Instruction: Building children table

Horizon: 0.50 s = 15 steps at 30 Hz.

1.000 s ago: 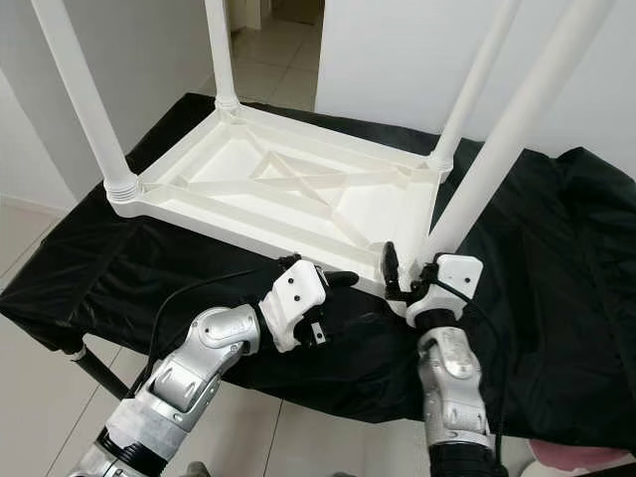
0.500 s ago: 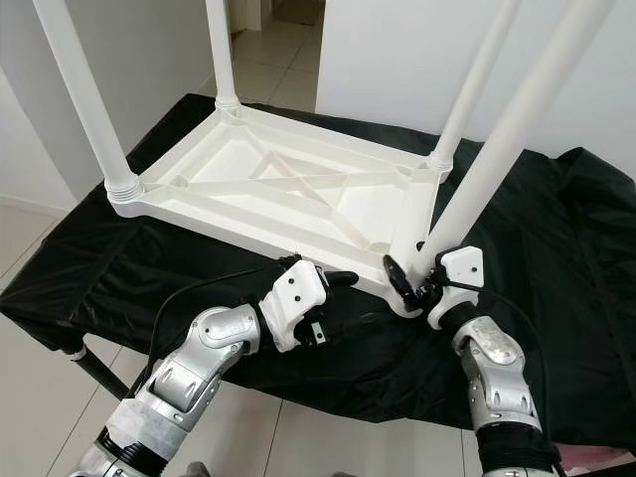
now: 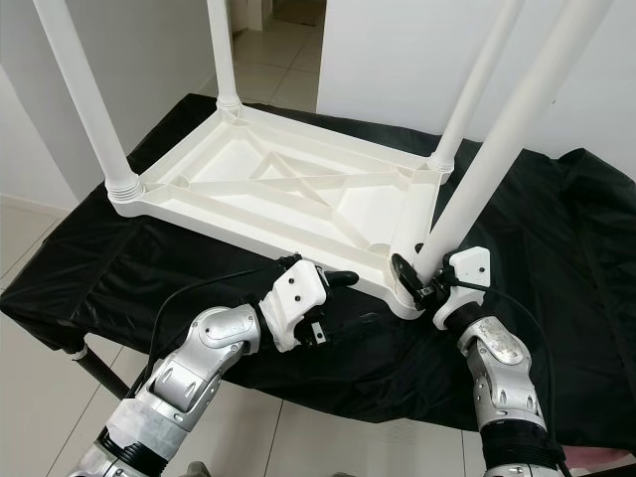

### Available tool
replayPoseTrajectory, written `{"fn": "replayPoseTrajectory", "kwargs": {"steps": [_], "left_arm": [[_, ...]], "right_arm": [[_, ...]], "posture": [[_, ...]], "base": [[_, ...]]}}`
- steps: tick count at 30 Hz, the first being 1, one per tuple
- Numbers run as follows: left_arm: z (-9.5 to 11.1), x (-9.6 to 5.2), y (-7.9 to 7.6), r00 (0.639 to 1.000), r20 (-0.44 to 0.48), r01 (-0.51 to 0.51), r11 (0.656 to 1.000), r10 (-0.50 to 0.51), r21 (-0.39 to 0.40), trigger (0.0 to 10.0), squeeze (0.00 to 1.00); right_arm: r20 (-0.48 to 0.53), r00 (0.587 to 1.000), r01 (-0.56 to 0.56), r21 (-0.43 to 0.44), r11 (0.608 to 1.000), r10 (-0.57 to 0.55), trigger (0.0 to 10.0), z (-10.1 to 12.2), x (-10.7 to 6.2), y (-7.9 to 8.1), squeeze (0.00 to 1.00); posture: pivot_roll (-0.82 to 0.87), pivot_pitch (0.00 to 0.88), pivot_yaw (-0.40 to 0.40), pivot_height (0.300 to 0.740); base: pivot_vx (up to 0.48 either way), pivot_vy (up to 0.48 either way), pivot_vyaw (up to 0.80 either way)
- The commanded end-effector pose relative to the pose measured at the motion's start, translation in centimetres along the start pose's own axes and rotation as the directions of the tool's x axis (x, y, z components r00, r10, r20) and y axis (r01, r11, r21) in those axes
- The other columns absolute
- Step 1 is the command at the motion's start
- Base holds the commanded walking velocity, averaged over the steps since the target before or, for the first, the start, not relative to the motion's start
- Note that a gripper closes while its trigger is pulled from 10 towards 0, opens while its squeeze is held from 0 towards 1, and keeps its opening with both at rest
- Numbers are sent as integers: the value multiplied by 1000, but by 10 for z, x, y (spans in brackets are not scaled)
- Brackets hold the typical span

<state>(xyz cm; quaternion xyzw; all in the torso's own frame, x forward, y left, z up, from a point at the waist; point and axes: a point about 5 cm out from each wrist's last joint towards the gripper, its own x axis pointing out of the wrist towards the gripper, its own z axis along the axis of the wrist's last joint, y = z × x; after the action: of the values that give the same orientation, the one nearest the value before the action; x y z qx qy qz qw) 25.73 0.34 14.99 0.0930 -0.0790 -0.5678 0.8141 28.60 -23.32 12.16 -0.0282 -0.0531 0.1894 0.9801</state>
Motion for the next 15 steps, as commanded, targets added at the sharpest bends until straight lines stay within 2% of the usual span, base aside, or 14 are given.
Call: {"fn": "replayPoseTrajectory", "kwargs": {"steps": [1,2,4,6,8,13,14,15], "left_arm": [[-1,1,2,999,-6,-35,999,35,4,10000,0],[-1,1,2,999,-8,-32,999,32,5,10000,0],[-1,1,2,999,-9,-31,999,31,6,10000,0],[-1,0,2,999,-10,-31,1000,31,5,10000,0],[-1,0,2,999,-11,-31,1000,31,5,10000,0],[-2,0,2,999,-18,-26,1000,26,10,10000,0],[-2,0,1,999,-20,-25,1000,25,12,10000,0],[-2,0,1,999,-20,-25,1000,25,12,10000,0]], "right_arm": [[-3,1000,28,43,999,-28,10000,-3,-2,-2,0],[-6,997,77,47,996,-77,10000,-2,-1,-2,0],[-10,995,101,40,994,-101,10000,-2,0,-3,0],[-46,979,199,12,980,-198,10000,-5,2,-5,0],[-52,974,223,6,975,-223,10000,-5,2,-5,0],[-52,959,281,34,959,-279,10000,-4,5,4,0],[-53,942,334,69,940,-331,10000,-4,6,8,0],[-53,942,334,69,940,-331,10000,-4,6,8,0]], "posture": [[-70,0,-41,740],[-71,0,-40,740],[-71,0,-40,740],[-69,0,-40,740],[-69,0,-40,740],[-66,0,-38,740],[-66,0,-34,740],[-66,0,-34,740]], "base": [[0,0,0],[0,0,0],[0,0,0],[0,0,0],[0,0,0],[0,0,0],[0,0,0],[0,0,0]]}}
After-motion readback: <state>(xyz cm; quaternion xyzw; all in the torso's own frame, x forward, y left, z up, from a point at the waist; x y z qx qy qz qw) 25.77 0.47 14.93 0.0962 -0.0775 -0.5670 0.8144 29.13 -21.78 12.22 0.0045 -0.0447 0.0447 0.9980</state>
